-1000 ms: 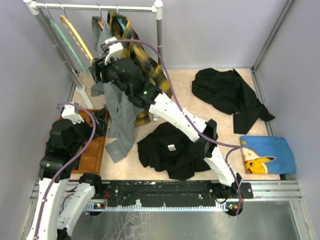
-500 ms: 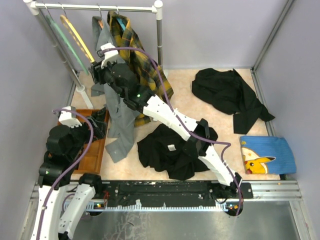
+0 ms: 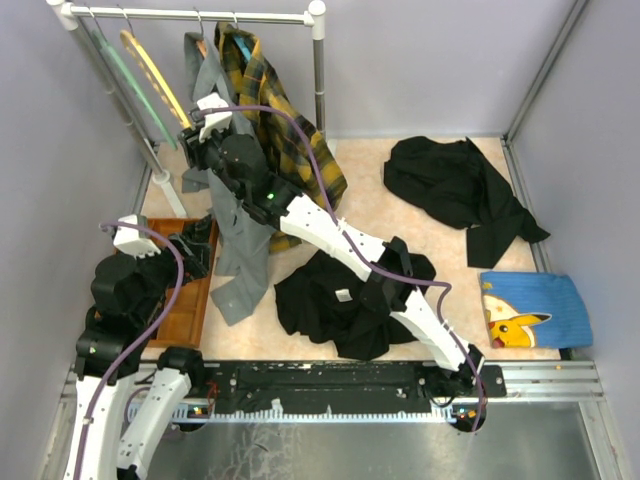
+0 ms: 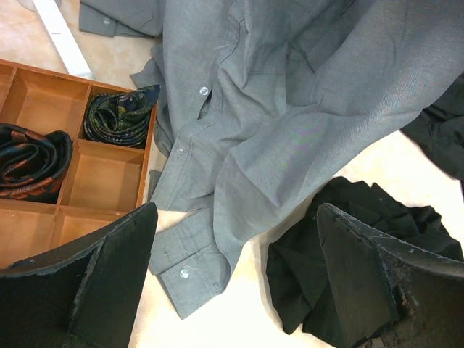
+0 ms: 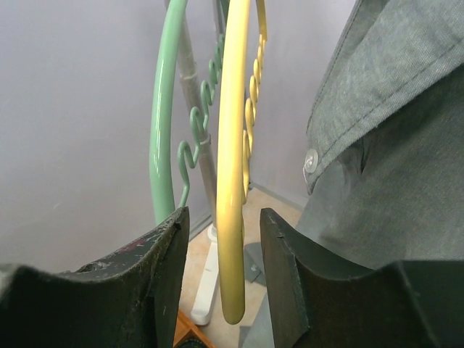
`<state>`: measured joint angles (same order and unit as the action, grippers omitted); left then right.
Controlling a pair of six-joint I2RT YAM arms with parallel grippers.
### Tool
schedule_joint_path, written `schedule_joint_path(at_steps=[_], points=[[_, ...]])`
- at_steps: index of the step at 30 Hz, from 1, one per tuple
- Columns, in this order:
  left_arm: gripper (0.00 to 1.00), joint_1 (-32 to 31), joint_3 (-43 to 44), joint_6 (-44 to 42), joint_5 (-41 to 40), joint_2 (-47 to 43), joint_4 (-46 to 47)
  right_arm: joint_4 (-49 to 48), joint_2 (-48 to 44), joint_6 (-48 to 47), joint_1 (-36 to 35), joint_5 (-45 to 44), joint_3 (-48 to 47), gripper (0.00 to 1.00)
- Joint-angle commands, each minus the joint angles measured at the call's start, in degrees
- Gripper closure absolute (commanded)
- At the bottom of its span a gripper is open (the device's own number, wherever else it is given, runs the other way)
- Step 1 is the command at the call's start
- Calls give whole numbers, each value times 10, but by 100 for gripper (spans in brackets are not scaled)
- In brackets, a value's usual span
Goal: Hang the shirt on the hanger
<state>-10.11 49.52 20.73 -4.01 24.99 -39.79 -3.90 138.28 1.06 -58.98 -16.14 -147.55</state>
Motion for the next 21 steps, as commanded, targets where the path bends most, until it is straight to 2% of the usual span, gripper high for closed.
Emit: schedule_joint_path(at_steps=[1, 21], points=[[3, 3, -5, 1, -7, -8, 17, -64, -1, -22, 3, -9, -27, 57], [3, 3, -4, 1, -4, 2, 18, -103, 39, -48, 17, 12, -42, 59]])
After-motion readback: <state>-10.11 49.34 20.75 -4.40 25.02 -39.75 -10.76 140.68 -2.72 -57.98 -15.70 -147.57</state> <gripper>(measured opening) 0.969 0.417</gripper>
